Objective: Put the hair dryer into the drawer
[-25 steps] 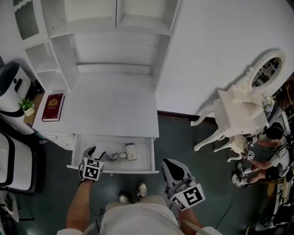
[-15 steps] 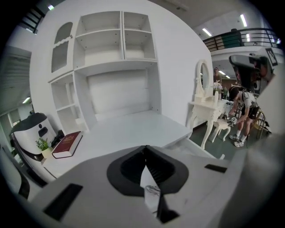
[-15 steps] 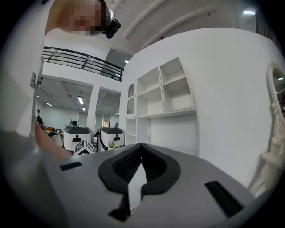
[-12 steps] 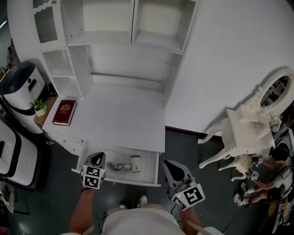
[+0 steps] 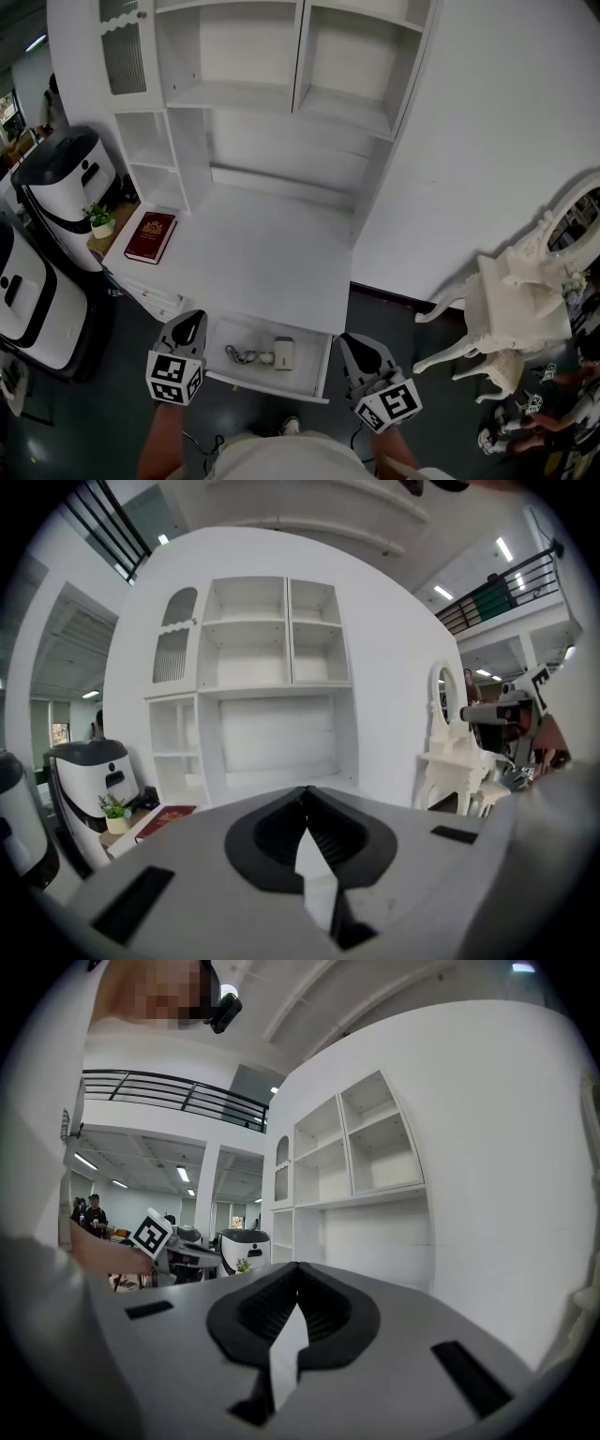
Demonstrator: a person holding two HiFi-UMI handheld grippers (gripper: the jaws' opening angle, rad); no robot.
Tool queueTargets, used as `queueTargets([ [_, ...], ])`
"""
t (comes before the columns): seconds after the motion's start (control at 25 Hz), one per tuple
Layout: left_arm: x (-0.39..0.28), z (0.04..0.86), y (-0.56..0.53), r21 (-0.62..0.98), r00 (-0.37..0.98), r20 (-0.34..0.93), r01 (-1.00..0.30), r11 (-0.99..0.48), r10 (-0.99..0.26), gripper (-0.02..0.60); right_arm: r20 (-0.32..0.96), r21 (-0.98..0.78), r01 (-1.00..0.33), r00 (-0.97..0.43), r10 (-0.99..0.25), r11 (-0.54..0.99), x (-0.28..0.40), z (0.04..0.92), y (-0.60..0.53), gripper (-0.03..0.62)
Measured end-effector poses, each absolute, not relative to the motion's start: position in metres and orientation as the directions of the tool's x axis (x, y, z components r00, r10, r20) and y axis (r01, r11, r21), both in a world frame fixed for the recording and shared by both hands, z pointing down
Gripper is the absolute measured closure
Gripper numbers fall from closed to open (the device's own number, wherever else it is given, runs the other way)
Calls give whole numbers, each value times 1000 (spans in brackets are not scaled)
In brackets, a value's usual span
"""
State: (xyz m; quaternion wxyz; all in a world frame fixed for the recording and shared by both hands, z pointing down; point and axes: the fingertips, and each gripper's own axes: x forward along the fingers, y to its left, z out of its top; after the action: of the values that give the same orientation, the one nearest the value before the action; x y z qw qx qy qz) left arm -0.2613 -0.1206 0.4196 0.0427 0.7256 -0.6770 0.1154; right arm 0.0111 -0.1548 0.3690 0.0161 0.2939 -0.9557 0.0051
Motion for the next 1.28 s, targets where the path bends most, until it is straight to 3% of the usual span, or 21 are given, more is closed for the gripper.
queueTargets([
  [0.64,-278,305,-32,-96,-157,-72,-982,164,-985,566,-66,-54,-563,-822,-566,824,22,341,-173,588],
  [0.88,-287,290,-1,-66,-228,-128,-969,238,-965,566,-64,-68,-582,-808,-586,810,29,342,-168,588],
  [1.28,-281,284,10,-42,-205,-157,-976,214,-966,566,-71,-59,-608,-789,-611,792,33,337,-156,588],
])
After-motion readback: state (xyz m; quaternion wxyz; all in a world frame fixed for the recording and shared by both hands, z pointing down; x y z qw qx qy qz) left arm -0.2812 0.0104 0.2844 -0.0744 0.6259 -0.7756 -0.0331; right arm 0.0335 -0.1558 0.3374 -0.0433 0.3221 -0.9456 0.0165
